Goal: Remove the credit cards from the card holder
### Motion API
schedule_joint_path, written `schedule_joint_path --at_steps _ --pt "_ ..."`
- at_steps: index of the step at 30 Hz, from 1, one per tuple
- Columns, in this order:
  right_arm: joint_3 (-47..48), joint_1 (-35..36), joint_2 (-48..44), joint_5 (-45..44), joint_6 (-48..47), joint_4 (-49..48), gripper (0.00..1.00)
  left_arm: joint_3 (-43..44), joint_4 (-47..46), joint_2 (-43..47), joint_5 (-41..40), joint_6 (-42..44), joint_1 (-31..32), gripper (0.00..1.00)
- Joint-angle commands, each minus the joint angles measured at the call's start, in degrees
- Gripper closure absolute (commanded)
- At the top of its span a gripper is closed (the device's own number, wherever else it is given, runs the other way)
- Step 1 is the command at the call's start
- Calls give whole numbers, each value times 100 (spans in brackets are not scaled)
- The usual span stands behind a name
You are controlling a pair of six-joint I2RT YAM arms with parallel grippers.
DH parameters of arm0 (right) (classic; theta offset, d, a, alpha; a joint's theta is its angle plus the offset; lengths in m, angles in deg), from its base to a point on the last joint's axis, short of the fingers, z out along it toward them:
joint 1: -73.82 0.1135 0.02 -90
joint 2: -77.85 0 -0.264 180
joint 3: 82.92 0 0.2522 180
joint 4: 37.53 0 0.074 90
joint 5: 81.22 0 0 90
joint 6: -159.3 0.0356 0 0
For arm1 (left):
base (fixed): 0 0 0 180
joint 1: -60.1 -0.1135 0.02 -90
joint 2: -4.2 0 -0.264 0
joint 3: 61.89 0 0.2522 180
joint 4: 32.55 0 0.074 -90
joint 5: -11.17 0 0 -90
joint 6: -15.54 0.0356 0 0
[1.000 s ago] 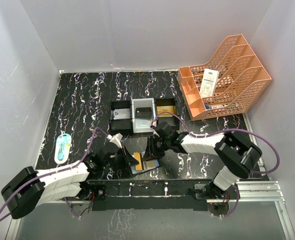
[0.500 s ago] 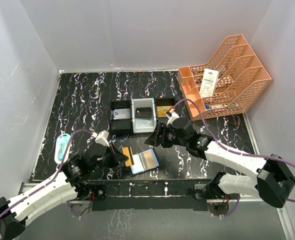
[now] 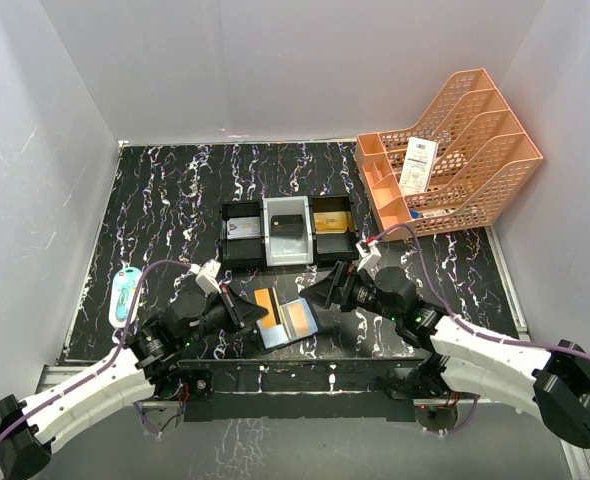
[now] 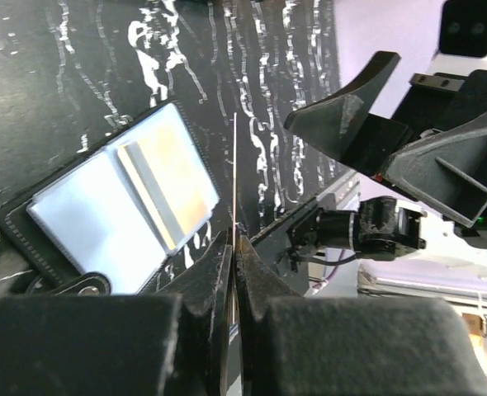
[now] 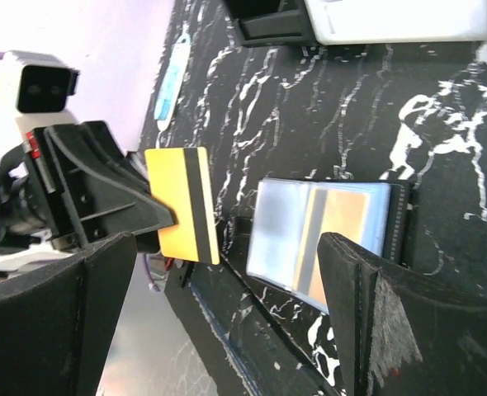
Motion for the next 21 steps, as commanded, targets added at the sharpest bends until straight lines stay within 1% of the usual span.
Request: schedule_joint_path --at_steps 1,3,5,10,16,21 --pt "177 -18 85 578 14 -837 10 -164 -1077 91 348 -117 28 100" --pt "245 -27 305 943 74 -865 12 -219 -1278 98 423 -128 29 100" --pt "525 -32 557 1270 163 -992 15 -233 -1415 93 488 -126 26 100" --pt "704 -36 1166 1934 320 -1553 26 -245 -1680 36 640 -128 24 100" --pt "757 -36 1366 2103 411 -1710 38 -239 -1764 -111 783 -103 25 100" --pt "739 -49 1392 2210 414 -1797 42 -323 -2039 -233 929 -92 25 100"
